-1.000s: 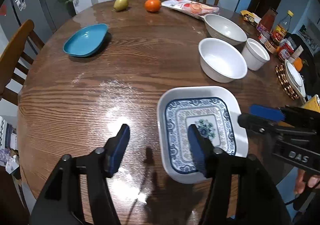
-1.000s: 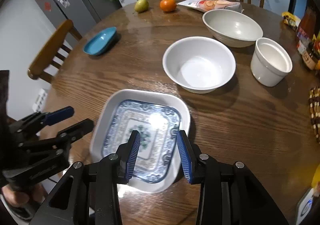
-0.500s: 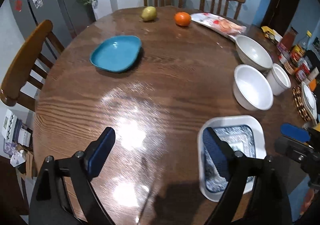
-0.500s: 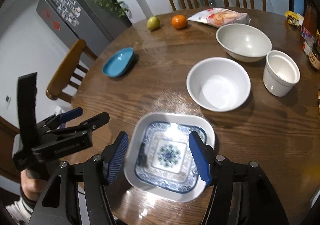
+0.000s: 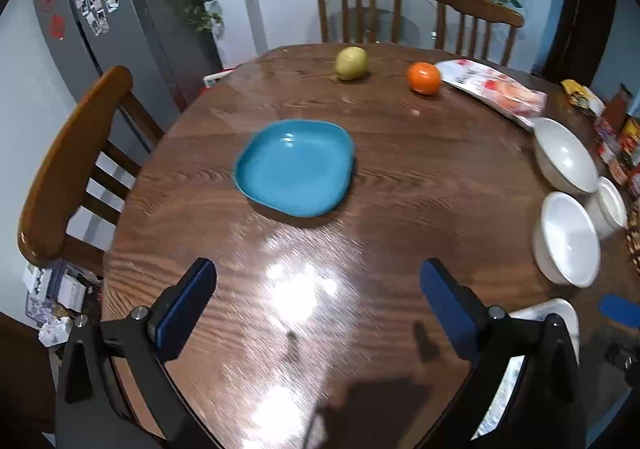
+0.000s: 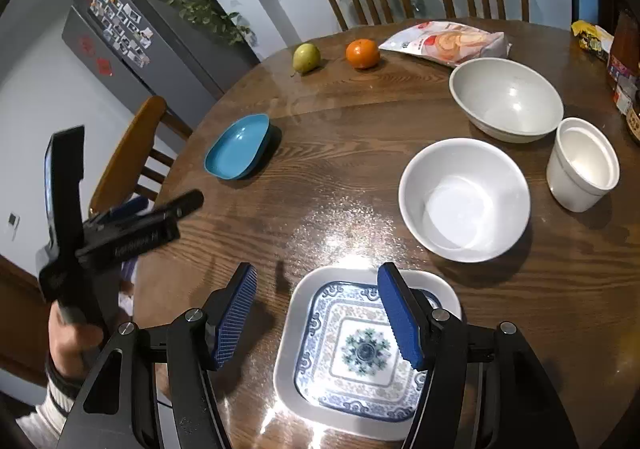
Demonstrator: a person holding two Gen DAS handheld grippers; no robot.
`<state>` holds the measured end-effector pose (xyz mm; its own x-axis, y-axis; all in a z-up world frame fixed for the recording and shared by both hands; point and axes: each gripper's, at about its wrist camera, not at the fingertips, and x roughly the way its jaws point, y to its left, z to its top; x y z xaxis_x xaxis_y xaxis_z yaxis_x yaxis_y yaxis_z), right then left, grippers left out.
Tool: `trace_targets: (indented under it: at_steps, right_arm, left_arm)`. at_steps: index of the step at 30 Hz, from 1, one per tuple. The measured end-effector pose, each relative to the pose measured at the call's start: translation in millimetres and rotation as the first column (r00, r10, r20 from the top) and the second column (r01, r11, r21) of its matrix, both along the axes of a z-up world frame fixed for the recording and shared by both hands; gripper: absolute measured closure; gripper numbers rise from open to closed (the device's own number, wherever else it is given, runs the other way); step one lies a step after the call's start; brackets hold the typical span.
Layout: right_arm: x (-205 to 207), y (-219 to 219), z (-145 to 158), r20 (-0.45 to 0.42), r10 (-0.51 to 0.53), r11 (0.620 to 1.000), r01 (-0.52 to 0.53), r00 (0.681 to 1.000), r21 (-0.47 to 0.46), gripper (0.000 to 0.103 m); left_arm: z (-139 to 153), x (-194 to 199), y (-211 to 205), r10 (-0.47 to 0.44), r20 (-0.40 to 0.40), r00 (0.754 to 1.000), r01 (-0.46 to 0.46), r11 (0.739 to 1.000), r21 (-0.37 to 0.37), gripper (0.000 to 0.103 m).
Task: Organize plates and bowls
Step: 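Move the left tool to the teal dish and grasp its rim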
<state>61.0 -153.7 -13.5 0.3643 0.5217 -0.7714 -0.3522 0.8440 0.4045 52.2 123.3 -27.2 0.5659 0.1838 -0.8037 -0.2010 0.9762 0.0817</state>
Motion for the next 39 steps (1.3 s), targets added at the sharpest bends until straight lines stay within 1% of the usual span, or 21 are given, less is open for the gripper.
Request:
trace_targets:
  at_steps: [7,11,15,17,18,19,20,21,23,25,27,28,30,31,33,36,39]
  right_arm:
    - [12.6,13.7,-7.0,-0.02,-0.028,0.999,0.028,0.999,-0.016,0.039]
    - [19.4,23.8,-10.3,-0.027,-0.04,0.999,0.039,0.999,-0.026,0.039]
    - [24.0,35.7,-14.9,-0.036,-0.041,0.998,0.04,0.999,-0.044,0.039]
    - [26.1,41.4,-17.6,-0.045,-0.041,0.998,0.038,0.998,-0.051,0.039]
    - [26.4,43.7,-18.7,-0.049,-0.042,0.998,0.039,0.998,-0.053,0.039]
    - [27.3,45.4,-19.8,-0.052,-0.043,0.998,0.04,0.998,-0.055,0.039]
    - [27.9,46.7,-20.6,-0.054,-0.044,0.998,0.041,0.998,-0.058,0.039]
    - [28.5,48.4,-20.9,-0.055,-0.045,0.997,0.041,0.997,-0.061,0.039]
    - [29.9,51.4,-20.7,-0.054,-0.045,0.997,0.041,0.998,-0.071,0.039]
    - [31.5,54.7,-19.5,-0.048,-0.043,0.996,0.039,0.998,-0.086,0.039]
    - [34.1,57.0,-18.8,-0.045,-0.042,0.995,0.038,0.998,-0.094,0.039]
    - [35.9,58.4,-18.7,-0.045,-0.042,0.995,0.037,0.998,-0.097,0.039]
    - [39.1,60.9,-19.0,-0.045,-0.039,0.994,0.035,0.998,-0.099,0.039]
    - [42.5,62.8,-19.2,-0.044,-0.036,0.994,0.032,0.998,-0.102,0.039]
    - [48.9,66.0,-19.6,-0.038,-0.031,0.994,0.027,0.999,-0.104,0.039]
    - [61.4,71.1,-22.4,-0.041,-0.032,0.995,0.028,0.999,-0.098,0.039]
    - [72.3,76.8,-31.2,-0.065,-0.035,0.995,0.028,0.997,-0.094,0.039]
  left_arm:
    - [-8.2,42.7,48.5,0.056,0.007,0.998,-0.056,0.998,-0.018,0.001]
    - [-22.2,73.4,82.8,0.14,-0.002,0.99,-0.14,0.99,-0.001,0.003]
    - [-40.6,97.6,104.2,0.152,-0.041,0.988,-0.153,0.987,-0.042,0.006]
    - [-51.5,109.5,114.0,0.158,-0.071,0.985,-0.162,0.985,-0.057,0.012]
    - [-57.0,114.5,118.1,0.157,-0.088,0.984,-0.163,0.984,-0.065,0.017]
    - [-61.9,118.1,122.1,0.162,-0.103,0.981,-0.17,0.983,-0.073,0.026]
    - [-66.0,121.1,125.2,0.169,-0.118,0.979,-0.178,0.981,-0.071,0.03]
    - [-67.6,121.2,123.4,0.169,-0.127,0.977,-0.179,0.981,-0.071,0.037]
    - [-71.1,125.3,127.2,0.166,-0.138,0.976,-0.178,0.981,-0.078,0.044]
    - [-74.1,127.9,129.0,0.158,-0.149,0.976,-0.171,0.982,-0.083,0.061]
    - [-75.1,129.2,128.8,0.14,-0.154,0.978,-0.155,0.983,-0.093,0.068]
    - [-75.2,130.1,128.3,0.131,-0.156,0.979,-0.147,0.985,-0.093,0.075]
    - [-73.0,130.8,123.6,0.105,-0.161,0.981,-0.122,0.988,-0.099,0.085]
    - [-71.3,130.4,118.5,0.079,-0.168,0.983,-0.096,0.991,-0.096,0.088]
    - [-71.5,129.0,110.6,0.031,-0.176,0.984,-0.05,0.993,-0.106,0.091]
    - [-71.4,121.3,92.2,-0.044,-0.187,0.981,0.026,0.995,-0.101,0.091]
    - [-71.5,111.8,76.6,-0.109,-0.192,0.975,0.087,0.989,-0.12,0.091]
